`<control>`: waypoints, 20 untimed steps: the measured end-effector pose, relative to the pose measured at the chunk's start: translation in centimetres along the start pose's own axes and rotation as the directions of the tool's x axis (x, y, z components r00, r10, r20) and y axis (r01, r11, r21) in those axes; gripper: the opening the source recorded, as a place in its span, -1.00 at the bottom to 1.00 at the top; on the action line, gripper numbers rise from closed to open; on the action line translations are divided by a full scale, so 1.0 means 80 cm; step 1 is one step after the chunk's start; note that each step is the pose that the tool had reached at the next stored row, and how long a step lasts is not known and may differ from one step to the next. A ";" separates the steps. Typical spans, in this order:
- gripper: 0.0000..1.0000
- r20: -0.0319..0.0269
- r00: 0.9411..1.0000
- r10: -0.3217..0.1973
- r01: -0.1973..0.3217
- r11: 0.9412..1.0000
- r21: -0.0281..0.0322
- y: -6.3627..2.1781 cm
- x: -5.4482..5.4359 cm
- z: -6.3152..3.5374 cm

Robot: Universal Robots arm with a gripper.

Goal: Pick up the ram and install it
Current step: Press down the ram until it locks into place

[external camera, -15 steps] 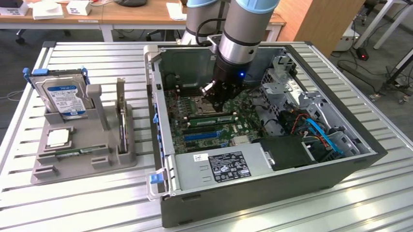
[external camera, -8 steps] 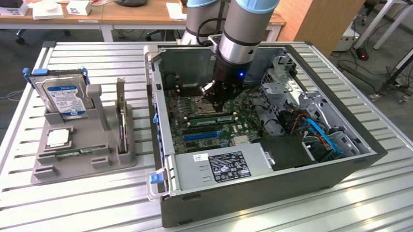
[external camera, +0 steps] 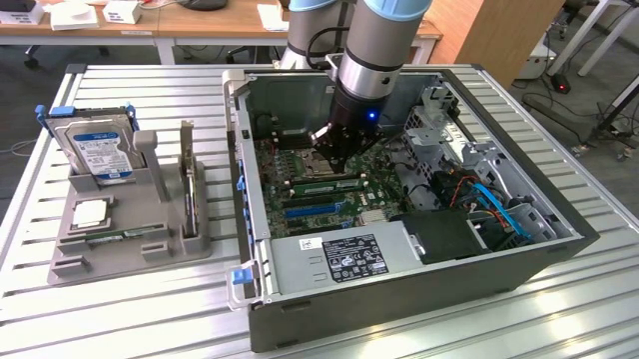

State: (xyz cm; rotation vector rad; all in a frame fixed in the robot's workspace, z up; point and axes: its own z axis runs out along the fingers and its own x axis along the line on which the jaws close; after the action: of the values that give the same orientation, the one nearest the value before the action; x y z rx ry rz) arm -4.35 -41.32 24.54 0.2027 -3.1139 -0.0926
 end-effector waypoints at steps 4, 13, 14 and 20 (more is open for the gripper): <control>-0.81 -0.013 1.000 0.001 -0.001 1.000 0.000 0.000 -0.001 -0.003; -0.81 -0.033 0.999 0.005 -0.005 1.000 0.001 -0.001 -0.001 -0.006; -0.81 -0.034 0.999 0.006 -0.006 1.000 0.000 -0.002 -0.001 -0.006; -0.81 -0.036 0.999 0.007 -0.007 1.000 0.000 -0.003 -0.001 -0.006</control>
State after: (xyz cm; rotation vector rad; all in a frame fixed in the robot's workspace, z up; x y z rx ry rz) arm -4.24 -41.61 24.99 0.1920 -3.0788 -0.0878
